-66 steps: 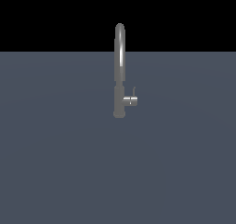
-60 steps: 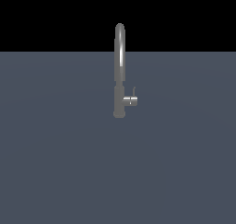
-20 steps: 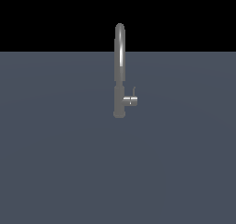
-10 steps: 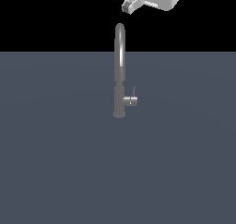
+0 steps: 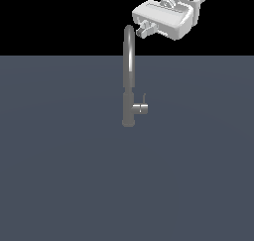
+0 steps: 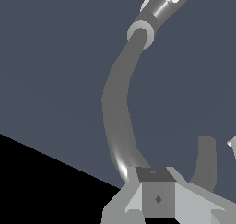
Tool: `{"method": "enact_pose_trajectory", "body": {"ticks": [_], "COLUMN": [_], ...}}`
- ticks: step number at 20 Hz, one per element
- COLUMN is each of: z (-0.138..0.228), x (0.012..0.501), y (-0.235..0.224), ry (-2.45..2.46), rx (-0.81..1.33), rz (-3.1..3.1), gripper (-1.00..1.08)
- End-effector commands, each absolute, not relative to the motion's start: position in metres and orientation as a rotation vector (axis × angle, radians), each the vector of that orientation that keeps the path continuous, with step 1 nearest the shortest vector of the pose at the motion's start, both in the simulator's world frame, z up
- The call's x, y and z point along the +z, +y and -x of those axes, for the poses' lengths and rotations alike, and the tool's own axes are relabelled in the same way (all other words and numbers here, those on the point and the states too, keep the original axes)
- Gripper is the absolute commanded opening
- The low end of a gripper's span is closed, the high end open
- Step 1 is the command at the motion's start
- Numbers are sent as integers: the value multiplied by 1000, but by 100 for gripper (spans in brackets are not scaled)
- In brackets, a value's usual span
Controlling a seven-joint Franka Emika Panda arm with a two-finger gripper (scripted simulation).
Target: Turn on the faucet by rotating a designated handle.
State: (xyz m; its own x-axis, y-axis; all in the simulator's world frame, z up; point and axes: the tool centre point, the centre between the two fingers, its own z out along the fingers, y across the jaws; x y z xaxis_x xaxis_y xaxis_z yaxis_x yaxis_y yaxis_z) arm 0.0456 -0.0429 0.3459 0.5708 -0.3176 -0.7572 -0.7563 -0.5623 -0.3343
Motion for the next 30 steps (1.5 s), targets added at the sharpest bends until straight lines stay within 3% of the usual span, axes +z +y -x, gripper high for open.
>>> {"method": "enact_pose_trajectory", "body": {"ticks": [1,16,30], "z": [-56,-107,-123], "x": [332,226,141], "y": [-47,-69,-70], "ry": [888,1094,1209], "rx": [892,1095,1199], "rz": [2072,1583,1221], "gripper": [-100,-100,-100]}}
